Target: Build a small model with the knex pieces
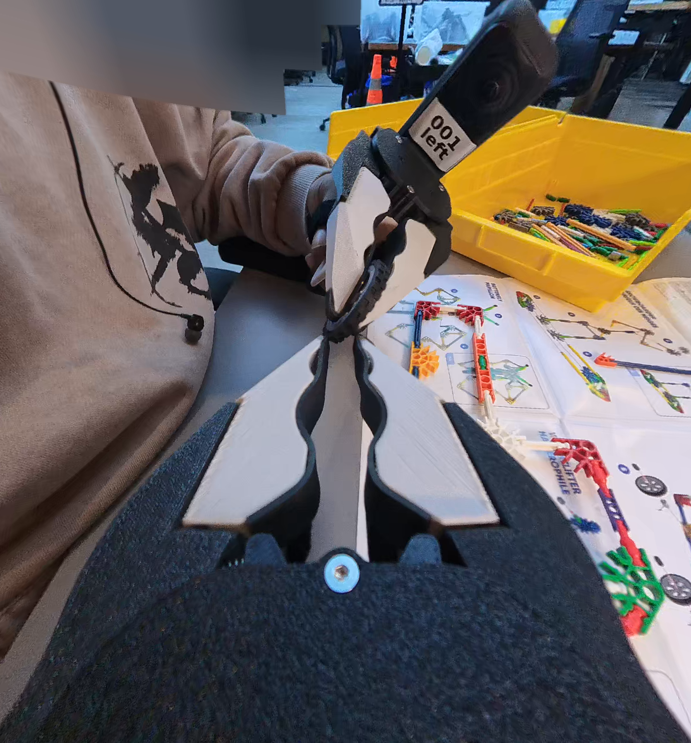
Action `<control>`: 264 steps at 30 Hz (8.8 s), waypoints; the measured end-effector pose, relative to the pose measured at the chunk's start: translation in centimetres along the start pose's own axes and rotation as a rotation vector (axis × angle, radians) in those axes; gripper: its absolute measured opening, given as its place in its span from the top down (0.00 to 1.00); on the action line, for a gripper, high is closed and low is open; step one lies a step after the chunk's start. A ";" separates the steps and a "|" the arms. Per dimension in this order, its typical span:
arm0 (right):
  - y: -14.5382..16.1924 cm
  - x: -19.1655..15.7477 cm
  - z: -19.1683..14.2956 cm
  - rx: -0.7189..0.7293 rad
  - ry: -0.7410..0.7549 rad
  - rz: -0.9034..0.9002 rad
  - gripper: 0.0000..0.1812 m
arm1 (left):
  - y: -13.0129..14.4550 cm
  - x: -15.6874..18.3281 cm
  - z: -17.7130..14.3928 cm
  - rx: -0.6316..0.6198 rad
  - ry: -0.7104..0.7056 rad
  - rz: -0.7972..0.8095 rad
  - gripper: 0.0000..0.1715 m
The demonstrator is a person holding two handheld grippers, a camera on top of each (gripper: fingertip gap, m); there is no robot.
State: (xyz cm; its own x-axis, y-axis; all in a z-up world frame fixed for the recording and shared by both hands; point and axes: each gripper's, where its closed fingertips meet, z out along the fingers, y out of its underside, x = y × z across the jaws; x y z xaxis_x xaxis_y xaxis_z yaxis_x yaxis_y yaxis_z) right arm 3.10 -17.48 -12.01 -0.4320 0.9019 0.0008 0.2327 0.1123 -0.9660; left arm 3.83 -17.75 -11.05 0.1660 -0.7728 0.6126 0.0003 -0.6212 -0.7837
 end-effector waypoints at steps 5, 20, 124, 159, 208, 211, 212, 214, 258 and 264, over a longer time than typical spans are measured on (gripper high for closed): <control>-0.9 0.3 0.0 0.061 -0.029 0.191 0.97 | -0.9 0.1 -0.4 0.053 -0.019 0.080 0.98; 0.0 2.7 0.8 0.130 0.137 0.504 1.00 | -0.7 -2.0 -1.2 -0.081 -0.399 0.602 0.98; -1.7 3.2 -0.3 0.034 0.400 -0.149 0.82 | -3.5 -2.0 -1.1 0.321 -0.026 -0.217 0.98; -0.6 6.0 -1.4 0.433 0.110 0.995 0.97 | -2.8 -5.2 -2.5 -0.099 -0.784 0.835 1.00; -5.0 2.8 -2.0 0.572 -0.225 0.956 0.98 | -4.4 1.4 -1.1 0.332 0.243 -0.135 0.95; -5.2 2.7 -2.0 0.582 -0.257 0.967 0.98 | -4.5 1.8 -1.1 0.329 0.242 -0.102 0.95; -5.3 2.6 -2.1 0.584 -0.271 0.965 0.98 | -4.5 2.0 -1.2 0.334 0.261 -0.102 0.95; -5.6 2.4 -2.2 0.589 -0.287 0.961 0.98 | -4.7 2.6 -1.6 0.349 0.317 -0.126 0.93; -1.9 5.0 -1.9 -0.018 0.326 -0.051 0.98 | -1.5 -3.7 -1.4 0.000 -0.367 0.449 0.90; 4.3 20.6 -6.9 -0.564 0.711 -0.328 0.98 | -3.9 -7.4 -5.5 0.105 -0.609 0.429 0.78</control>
State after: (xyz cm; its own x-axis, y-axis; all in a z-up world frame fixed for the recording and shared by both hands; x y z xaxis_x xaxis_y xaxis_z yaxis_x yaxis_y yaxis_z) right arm 1.24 4.47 -14.32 0.0352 0.8109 0.5841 0.6584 0.4209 -0.6240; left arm -2.79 -10.32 -11.98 0.6889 -0.7165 0.1095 -0.0985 -0.2423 -0.9652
